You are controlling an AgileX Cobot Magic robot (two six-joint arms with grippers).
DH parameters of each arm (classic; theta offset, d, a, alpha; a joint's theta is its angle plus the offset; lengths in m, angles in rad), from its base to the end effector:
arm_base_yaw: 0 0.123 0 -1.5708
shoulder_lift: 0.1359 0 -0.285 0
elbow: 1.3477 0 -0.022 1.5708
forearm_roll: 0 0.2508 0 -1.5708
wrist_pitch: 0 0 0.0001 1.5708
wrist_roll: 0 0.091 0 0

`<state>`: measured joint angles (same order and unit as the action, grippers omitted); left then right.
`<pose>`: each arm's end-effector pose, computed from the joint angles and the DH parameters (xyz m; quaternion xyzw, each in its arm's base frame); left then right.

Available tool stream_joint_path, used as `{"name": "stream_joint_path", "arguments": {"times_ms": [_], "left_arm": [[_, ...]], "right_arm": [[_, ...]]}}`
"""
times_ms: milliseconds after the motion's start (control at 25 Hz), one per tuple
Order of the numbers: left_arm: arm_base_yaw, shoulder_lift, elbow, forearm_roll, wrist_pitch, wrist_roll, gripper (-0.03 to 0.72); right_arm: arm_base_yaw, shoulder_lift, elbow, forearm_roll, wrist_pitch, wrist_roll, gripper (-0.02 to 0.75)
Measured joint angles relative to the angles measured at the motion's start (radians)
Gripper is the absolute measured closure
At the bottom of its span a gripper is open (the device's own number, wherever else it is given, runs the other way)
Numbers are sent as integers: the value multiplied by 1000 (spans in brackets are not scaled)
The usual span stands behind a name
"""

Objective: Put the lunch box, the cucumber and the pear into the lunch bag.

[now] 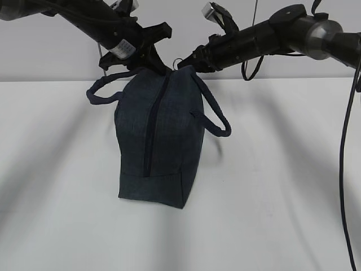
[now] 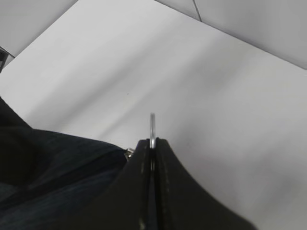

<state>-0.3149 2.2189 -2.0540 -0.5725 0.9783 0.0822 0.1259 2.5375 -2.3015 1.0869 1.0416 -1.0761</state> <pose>0.4615 -0.1934 0.2600 0.0920 0.9278 -0.2932 0.2116 0.5325 0.1375 0.1932 -0.3334 0.7905 0.3596 0.3670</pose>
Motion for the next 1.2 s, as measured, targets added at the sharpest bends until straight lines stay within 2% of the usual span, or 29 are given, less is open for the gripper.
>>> {"name": "stream_joint_path", "arguments": {"times_ms": [200, 400, 840, 1040, 1120, 1200], "left_arm": [[0, 0, 0, -15, 17, 0, 663], [0, -8, 0, -20, 25, 6, 664], [-3, -63, 9, 3, 46, 21, 664], [-3, -64, 10, 9, 47, 21, 664], [-4, -67, 10, 38, 53, 21, 639], [-4, -69, 8, 73, 57, 21, 533]], "right_arm": [[0, 4, 0, -11, -16, -2, 754], [0, 20, 0, -83, -15, 21, 754], [0, 18, -9, -177, 68, 47, 754], [0, 18, -15, -181, 76, 49, 748], [0, 20, -29, -181, 76, 49, 686], [-8, 23, -54, -174, 76, 62, 531]]}}
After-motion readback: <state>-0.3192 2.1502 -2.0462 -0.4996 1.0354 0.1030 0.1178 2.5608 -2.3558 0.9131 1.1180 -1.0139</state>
